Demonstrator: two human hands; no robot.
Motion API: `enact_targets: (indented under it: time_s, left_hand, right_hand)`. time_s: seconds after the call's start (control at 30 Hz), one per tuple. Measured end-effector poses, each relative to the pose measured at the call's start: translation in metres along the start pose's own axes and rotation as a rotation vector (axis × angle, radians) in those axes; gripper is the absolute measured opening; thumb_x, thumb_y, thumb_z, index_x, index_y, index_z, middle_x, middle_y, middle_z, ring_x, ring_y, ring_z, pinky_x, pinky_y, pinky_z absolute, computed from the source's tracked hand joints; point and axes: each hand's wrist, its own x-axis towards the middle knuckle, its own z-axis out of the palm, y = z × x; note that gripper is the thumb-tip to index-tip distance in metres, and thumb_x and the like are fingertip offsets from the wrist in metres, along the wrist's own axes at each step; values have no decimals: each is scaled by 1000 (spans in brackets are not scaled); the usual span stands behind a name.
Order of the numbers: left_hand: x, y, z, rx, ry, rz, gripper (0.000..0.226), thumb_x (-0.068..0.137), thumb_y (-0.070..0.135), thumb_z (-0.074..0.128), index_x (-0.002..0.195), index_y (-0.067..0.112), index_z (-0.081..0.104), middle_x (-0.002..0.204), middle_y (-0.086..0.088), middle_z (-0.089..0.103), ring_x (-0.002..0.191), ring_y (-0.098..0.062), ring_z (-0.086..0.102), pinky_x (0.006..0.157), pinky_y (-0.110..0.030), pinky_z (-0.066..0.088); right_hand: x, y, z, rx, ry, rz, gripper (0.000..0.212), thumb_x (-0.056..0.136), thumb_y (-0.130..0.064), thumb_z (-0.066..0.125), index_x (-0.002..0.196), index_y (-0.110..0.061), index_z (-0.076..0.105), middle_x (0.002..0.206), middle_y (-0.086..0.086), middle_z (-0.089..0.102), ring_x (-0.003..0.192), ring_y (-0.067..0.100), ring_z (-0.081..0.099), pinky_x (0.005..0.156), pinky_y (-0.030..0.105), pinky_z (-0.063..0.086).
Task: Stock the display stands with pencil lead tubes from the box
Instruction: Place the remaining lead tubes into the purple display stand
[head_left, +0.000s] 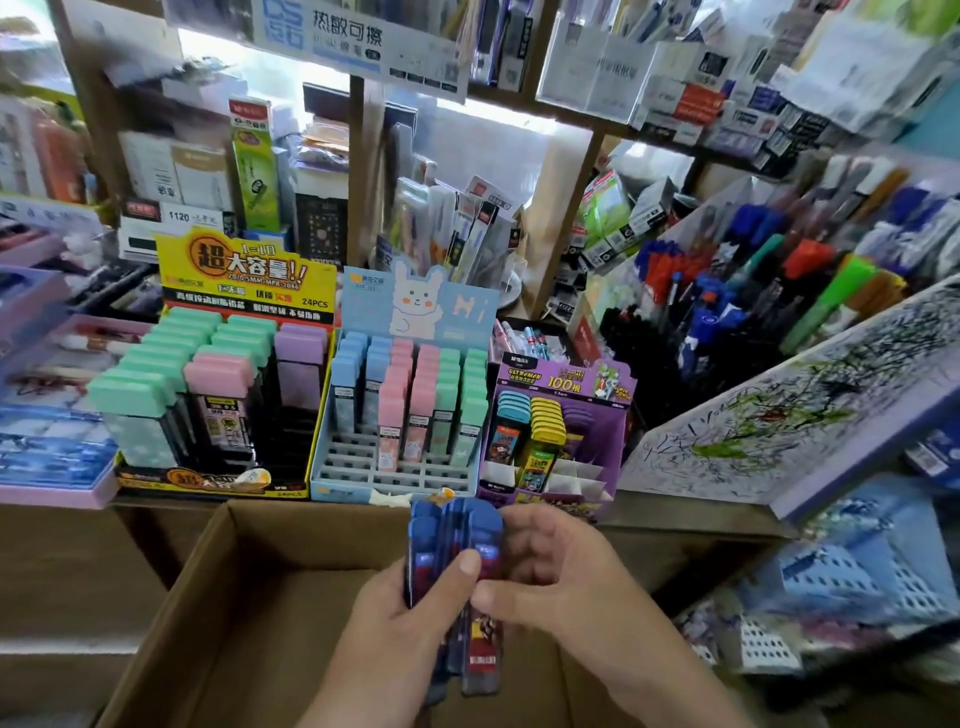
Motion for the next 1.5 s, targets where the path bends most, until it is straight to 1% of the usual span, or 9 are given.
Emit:
enact_targets:
  time_s: [0.13,0.23,0.4,0.53,0.67,0.9,1.2,1.4,1.5]
  left_hand:
    - [2,-5,-3,-7,8,-12,36,73,51,71,99,27,80,91,-8,81,83,-23,79,65,-25,60]
    - [0,-3,-1,-16,16,-28,30,83,38,71,105,17,76,86,-15,80,76,-29,78,57,-23,59]
    - [-1,1,-2,-3,63,-35,29,85,39,69,107,21,76,90,-7,81,82,-21,78,72,-32,61]
    - [-2,4,-5,-72,86,-88,22,90,30,70,105,15,72,84,-14,79,74,-29,78,54,-31,61]
    - [-1,3,-6,-122,116,-110,26,88,29,70,109,14,71,84,-18,78,75,-33,78,54,-35,61]
    - [-1,5,-4,-142,122,-148,23,89,28,71,107,14,71,84,-19,78,73,-35,77,54,-37,61]
    - [1,7,-9,-168,80,-220,21,91,13,71,111,7,69,86,-23,78,73,-37,77,52,-36,60]
    - [2,6,-9,-177,67,-232,22,91,11,70,112,7,69,88,-23,78,74,-38,77,54,-37,60]
    - [2,6,-9,-187,62,-229,21,92,11,70,113,7,69,88,-25,77,73,-38,77,58,-40,60]
  right_hand:
    - [7,1,4,54,40,7,21,90,-25,78,111,-23,74,86,4,75,64,17,66,52,25,51]
    - [14,4,6,78,111,24,17,89,-22,79,104,-15,75,77,5,72,59,14,61,46,25,47]
    - [19,4,-1,80,185,15,20,87,-8,79,106,-11,73,78,8,72,55,13,61,45,24,47]
    - [15,-6,-23,139,240,-49,16,82,-13,79,98,-8,76,80,11,74,58,12,62,49,22,49]
    - [11,-24,-64,88,383,-227,10,83,-15,74,87,-23,79,79,10,75,60,14,64,51,21,53]
    - [34,-31,-124,-185,636,-500,20,96,-6,69,92,-25,77,74,6,75,63,21,72,59,25,60]
    - [65,-16,-134,-386,607,-501,23,96,-4,66,97,-26,75,80,-8,76,69,12,74,65,24,62]
    - [74,-14,-137,-451,692,-515,21,93,-5,71,106,-20,78,78,-16,76,66,7,72,60,16,57]
    - [76,-17,-136,-524,707,-513,21,93,-7,72,108,-20,78,74,-15,75,64,6,71,58,21,59]
